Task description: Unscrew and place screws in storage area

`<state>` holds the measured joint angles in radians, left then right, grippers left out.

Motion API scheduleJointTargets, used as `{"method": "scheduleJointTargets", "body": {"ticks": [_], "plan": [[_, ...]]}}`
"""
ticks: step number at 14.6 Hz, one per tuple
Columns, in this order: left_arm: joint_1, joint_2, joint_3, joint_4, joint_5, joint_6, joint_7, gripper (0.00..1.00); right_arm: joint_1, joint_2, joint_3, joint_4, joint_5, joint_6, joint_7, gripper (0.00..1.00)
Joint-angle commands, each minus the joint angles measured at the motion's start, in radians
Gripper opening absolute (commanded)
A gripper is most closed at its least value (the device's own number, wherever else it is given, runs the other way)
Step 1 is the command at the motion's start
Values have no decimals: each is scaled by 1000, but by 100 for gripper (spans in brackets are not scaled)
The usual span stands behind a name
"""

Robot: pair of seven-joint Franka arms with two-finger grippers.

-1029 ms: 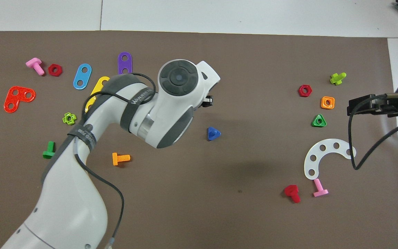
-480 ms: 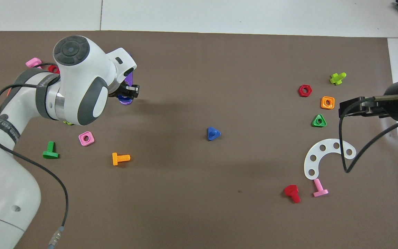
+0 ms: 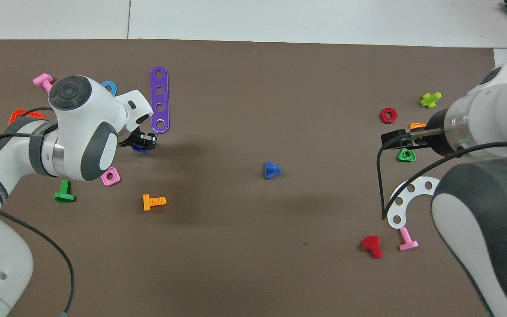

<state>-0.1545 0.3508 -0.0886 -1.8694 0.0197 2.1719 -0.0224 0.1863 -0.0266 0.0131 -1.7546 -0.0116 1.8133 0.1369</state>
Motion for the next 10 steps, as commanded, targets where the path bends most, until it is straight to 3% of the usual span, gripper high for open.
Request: {"method": "scheduleJointTargets", "body": {"ticks": [1,2,3,6,10], "plan": [[10,-53,-6,-73,-14,31,19,60,68,26,2,-54,-1,99,96,96],[10,-53,-6,-71,-14,29,21,74,100,57,2,-57,-1,145,142,96],[12,-53,-5,-68,-14,31,21,80,134,94,2,-57,-5,185,164,96],[44,-81,-5,-60,-14,25,25,86,214,190,2,-57,-16,297,274,96],[117,-208,-2,-59,-14,-110,22,87,281,284,2,-74,-21,412,378,95]]}}
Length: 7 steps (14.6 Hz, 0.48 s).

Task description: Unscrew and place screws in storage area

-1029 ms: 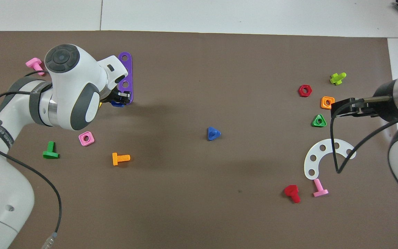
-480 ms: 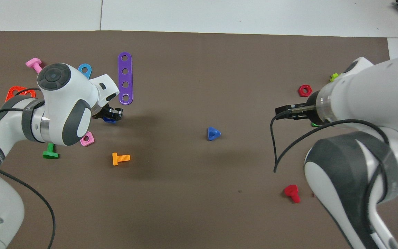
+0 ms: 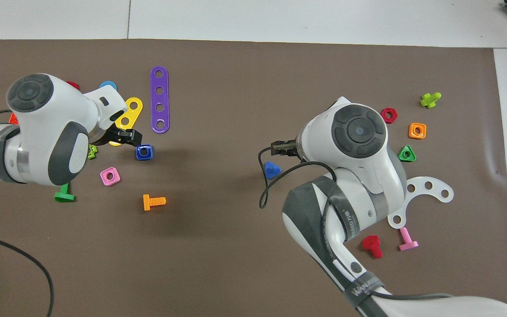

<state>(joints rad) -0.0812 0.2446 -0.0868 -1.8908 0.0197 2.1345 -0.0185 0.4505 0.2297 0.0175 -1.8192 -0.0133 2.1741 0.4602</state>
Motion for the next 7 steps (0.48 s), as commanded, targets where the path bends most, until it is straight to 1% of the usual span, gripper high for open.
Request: {"method": "scheduleJointTargets", "body": {"ticks": [1,3,4,5,6,7], "plan": [[67,-138,-2,-39,-12,-117,22,87,37,55,-2,-9,-30,84,76,94],[93,-215,-1,-37,-3,-220,22,86,50,92,-2,-12,-47,121,103,88],[112,-260,-1,-42,-3,-250,22,86,53,106,-2,-12,-47,124,107,86],[130,-299,-2,-36,-1,-269,23,86,77,126,-2,-12,-48,130,109,85],[135,-326,-2,-16,-3,-289,19,87,85,144,-4,-14,-48,154,109,85],[130,-332,-2,37,-3,-342,17,88,85,154,-2,-23,-54,173,109,84]]}}
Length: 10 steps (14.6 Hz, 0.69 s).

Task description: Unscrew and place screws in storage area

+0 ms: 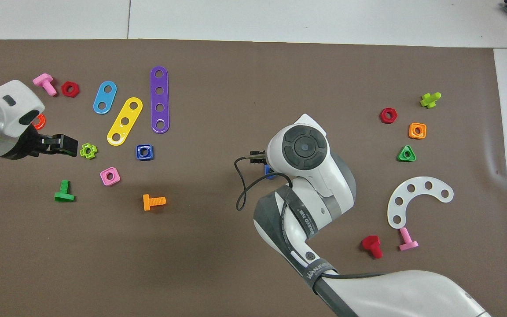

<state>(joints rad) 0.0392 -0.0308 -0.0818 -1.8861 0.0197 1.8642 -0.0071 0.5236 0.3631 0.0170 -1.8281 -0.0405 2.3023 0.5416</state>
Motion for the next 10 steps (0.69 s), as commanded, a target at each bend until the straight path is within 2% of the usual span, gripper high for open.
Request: {"method": "scheduleJointTargets", "body": {"ticks": [1,3,5,8,10], "plan": [[5,-43,-7,112,-3,-142,6,88,12,23,-3,-23,-27,49,29,82],[1,-2,-10,255,-10,-236,6,89,15,19,-2,-49,-32,54,29,78],[-2,31,-13,347,-12,-308,6,89,15,17,-2,-56,-32,51,31,71],[-2,37,-15,360,-15,-303,6,90,18,13,-2,-56,-32,32,58,55],[-4,37,-16,354,-15,-292,7,92,19,13,0,-57,-32,29,69,39]]}}
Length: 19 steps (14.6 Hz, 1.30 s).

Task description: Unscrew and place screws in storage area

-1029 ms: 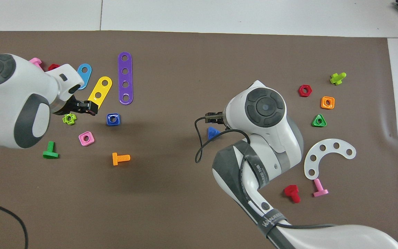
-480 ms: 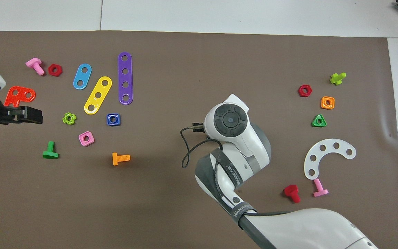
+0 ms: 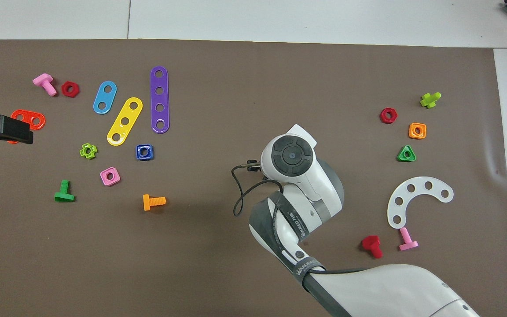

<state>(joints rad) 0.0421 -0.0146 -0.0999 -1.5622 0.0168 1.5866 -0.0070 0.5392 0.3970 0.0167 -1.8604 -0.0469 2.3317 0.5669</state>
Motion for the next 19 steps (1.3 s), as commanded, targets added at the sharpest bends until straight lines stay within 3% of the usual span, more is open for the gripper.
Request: {"method": "scheduleJointTargets", "body": {"ticks": [1,2,6,9,16,19], "plan": [[-7,21,2,31,-12,-14,7,93,4,-23,0,-29,-25,-2,44,18],[-7,21,0,31,-12,-11,9,94,4,-24,0,-31,-24,-5,45,0],[-4,54,0,97,-28,-33,7,97,-19,-44,-1,-25,-22,-34,28,0],[-2,91,2,169,-21,-103,5,97,-102,-89,-1,-25,-8,-54,-11,0],[5,41,3,64,-18,-65,10,95,-304,-124,0,-62,-5,-101,-143,0],[9,-8,3,-48,-18,21,9,93,-382,-126,0,-89,11,-86,-232,0]]}}
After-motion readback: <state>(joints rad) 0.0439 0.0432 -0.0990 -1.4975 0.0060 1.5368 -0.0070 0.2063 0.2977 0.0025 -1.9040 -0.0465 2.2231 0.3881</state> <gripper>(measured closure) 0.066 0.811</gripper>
